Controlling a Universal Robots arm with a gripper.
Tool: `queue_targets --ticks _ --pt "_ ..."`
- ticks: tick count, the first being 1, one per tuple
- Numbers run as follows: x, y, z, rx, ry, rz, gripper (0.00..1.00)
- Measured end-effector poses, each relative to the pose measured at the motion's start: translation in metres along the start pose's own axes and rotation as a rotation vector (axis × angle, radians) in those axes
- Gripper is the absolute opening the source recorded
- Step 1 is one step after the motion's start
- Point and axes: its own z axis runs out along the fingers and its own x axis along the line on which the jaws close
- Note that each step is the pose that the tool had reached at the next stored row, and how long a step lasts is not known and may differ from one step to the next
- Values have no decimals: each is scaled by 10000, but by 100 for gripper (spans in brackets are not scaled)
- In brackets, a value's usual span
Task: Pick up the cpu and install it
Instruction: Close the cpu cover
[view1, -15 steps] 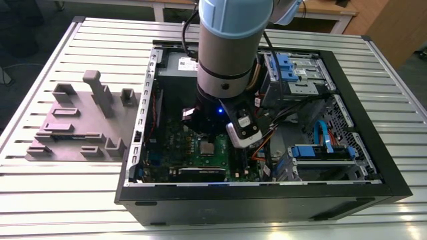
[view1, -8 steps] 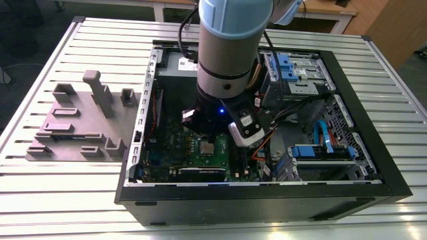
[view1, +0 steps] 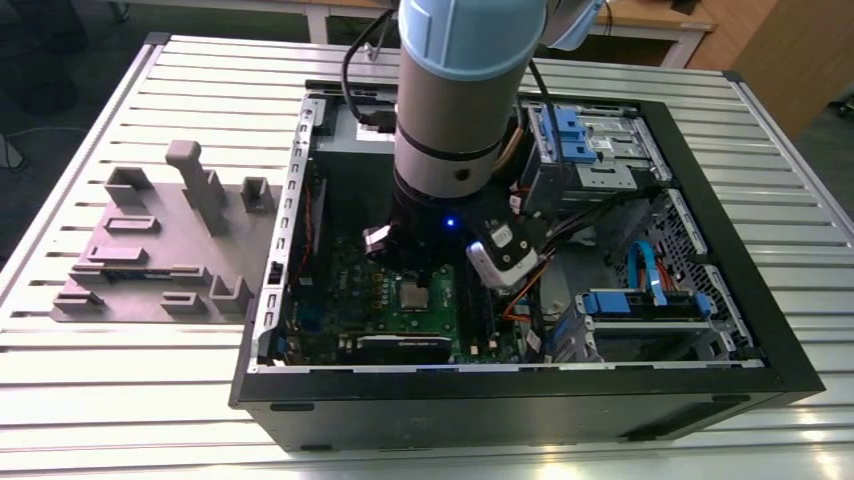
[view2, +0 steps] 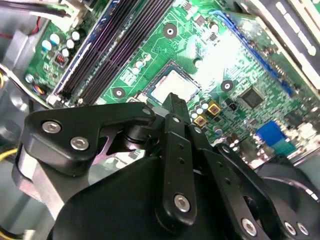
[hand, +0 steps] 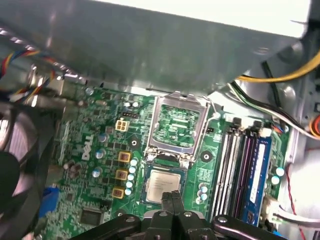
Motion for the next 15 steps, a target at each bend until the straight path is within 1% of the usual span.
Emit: queue_targets --ticks 3,7,9,15 --pt "0 0 2 3 15 -496 11" --pt "0 -3 3 3 16 -557 11" --pt "1 -3 3 3 21 -716 11" --pt "1 -3 3 12 56 -1790 11"
